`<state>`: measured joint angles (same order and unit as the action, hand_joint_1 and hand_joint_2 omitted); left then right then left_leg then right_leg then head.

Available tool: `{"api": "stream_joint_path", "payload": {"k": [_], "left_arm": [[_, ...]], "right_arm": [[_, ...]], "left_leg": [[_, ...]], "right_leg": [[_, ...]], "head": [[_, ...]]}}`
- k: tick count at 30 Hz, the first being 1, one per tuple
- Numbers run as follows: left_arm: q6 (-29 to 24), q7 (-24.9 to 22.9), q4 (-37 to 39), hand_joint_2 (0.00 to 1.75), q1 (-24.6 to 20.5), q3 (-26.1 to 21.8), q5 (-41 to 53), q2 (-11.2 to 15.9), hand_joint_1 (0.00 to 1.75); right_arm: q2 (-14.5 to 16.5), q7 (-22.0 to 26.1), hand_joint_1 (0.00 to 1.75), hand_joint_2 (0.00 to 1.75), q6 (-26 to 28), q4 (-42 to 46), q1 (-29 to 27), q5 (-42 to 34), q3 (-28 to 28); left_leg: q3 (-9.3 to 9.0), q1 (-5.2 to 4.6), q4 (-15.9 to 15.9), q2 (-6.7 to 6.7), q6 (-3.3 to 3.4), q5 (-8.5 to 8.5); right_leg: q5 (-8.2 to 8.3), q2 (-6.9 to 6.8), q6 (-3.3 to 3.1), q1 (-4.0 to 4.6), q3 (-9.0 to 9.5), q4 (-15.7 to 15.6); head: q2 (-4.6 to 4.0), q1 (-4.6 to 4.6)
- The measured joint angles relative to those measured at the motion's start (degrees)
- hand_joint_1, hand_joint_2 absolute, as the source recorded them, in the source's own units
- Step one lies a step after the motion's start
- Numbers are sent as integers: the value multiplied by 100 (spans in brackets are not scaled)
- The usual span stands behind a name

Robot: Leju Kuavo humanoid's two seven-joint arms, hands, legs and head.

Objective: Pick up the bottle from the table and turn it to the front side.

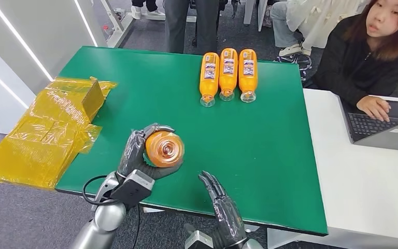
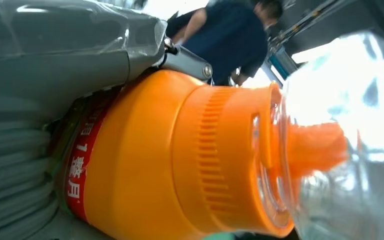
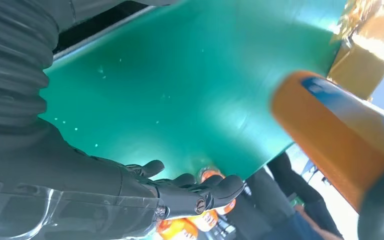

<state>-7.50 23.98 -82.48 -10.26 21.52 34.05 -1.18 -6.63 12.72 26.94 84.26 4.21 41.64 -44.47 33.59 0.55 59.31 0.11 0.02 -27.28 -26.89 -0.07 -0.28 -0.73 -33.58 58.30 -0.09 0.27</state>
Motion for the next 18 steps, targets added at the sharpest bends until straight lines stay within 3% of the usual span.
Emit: {"api": "stream_joint_path", "payload": {"k": [6,11,18], "left_arm": [[-753,-397,1016,175,-734,114,2084,220,175],[-1385,-864,2908,175,-1680,423,3575,365,175],[-1353,-1570,4950,175,-2623,771,4533,521,175]], "right_arm": [[9,158,0,175,-281,-49,18,-50,-8],[52,370,0,175,-424,-210,43,-208,-8],[78,450,0,175,-502,-374,47,-434,-8]], "left_leg": [[-1,0,0,0,-5,4],[-2,0,1,7,-11,8],[-2,1,1,14,-13,10]], "right_leg": [[4,-1,-4,0,0,1],[13,5,-12,0,-2,5],[15,15,-13,1,-6,9]], "head": [[0,1],[0,1],[0,1]]}}
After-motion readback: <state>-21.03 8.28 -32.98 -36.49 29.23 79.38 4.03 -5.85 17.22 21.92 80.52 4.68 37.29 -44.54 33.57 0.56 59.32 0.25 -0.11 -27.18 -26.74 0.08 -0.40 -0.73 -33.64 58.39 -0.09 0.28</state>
